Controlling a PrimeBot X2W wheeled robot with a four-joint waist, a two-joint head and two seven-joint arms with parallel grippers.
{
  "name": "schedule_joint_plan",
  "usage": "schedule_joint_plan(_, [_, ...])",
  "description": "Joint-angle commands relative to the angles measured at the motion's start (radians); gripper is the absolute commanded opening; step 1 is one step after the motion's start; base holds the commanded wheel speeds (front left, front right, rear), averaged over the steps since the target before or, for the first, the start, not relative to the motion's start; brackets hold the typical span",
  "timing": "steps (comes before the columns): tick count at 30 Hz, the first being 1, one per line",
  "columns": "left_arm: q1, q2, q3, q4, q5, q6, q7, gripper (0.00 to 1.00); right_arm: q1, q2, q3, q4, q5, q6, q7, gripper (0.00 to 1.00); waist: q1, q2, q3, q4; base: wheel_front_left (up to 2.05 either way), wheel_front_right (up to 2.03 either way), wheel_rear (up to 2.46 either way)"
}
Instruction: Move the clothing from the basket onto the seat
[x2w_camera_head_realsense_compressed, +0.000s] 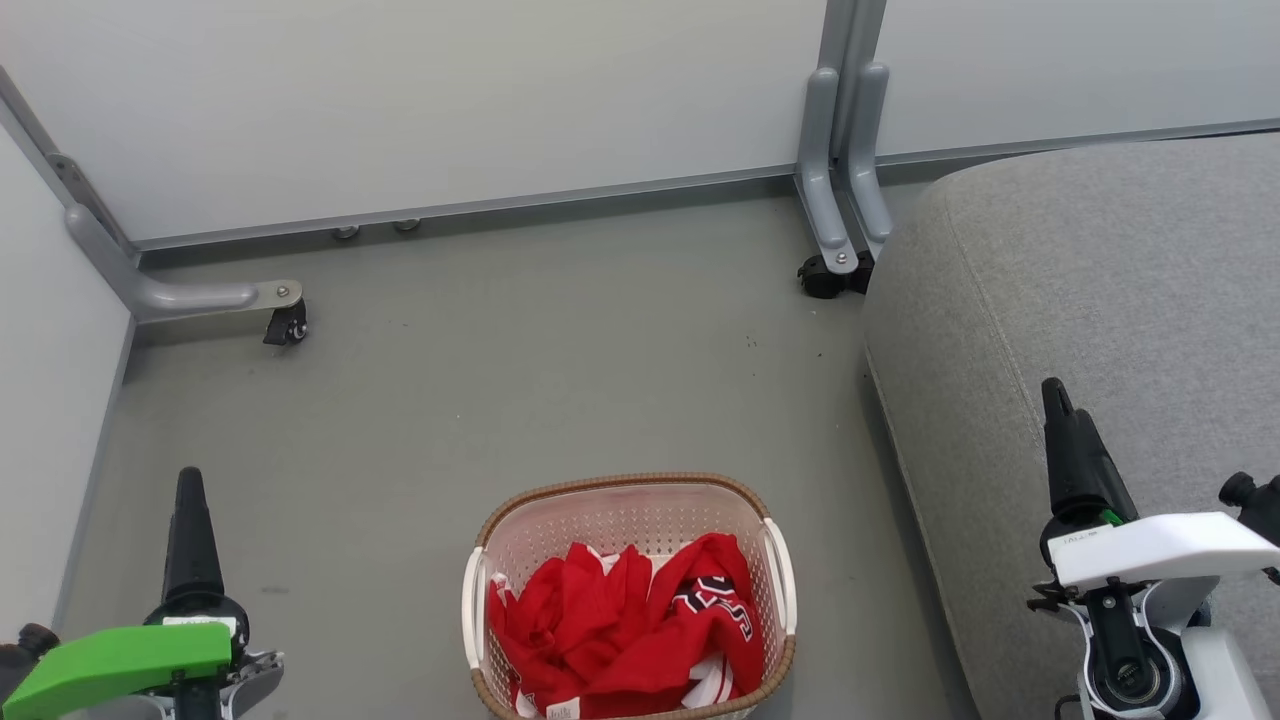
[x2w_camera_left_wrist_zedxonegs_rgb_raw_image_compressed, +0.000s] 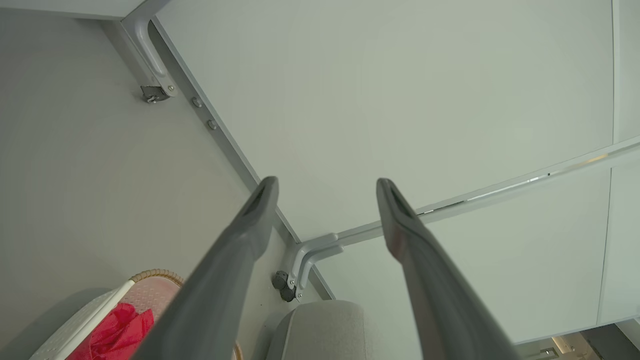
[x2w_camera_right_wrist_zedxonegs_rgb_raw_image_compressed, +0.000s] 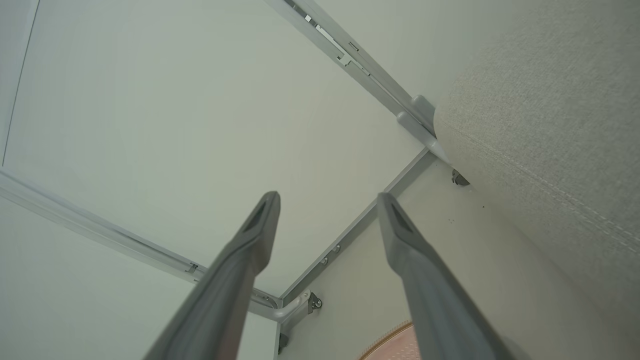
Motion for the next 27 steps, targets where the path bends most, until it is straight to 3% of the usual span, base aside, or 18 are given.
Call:
schedule_joint_plan(1, [-0.01,0.007,0.011,-0.041,0.05,0.0,-0.011,1.0,-0.023,-0.01,0.007,-0.034,-0.063,0.0,-0.012,1.0,0.0,0.0,0.0,0.0,0.0,0.0,0.0])
schedule_joint_plan(9, [0.013,0.008,-0.056,-0.128,0.258,0.048,-0.038,1.0,-0.026,-0.035,0.053,-0.105,-0.264,0.0,-0.039,1.0,0.0,0.0,0.002,0.001,0.0,0.0,0.0])
schedule_joint_plan(17, [0.03,0.009,-0.182,-0.178,0.48,0.174,-0.064,1.0,-0.016,-0.06,0.101,-0.135,-0.433,0.001,-0.066,1.0,0.0,0.0,0.002,0.003,0.0,0.0,0.0])
schedule_joint_plan(23, [0.029,0.022,-0.273,-0.19,0.632,0.187,-0.081,1.0,-0.014,-0.06,0.116,-0.149,-0.515,0.001,-0.083,1.0,0.0,0.0,0.004,0.003,0.0,0.0,0.0])
schedule_joint_plan(27, [0.024,0.043,-0.336,-0.194,0.696,0.238,-0.092,1.0,-0.013,-0.065,0.137,-0.154,-0.569,0.001,-0.094,1.0,0.0,0.0,0.005,0.004,0.0,0.0,0.0])
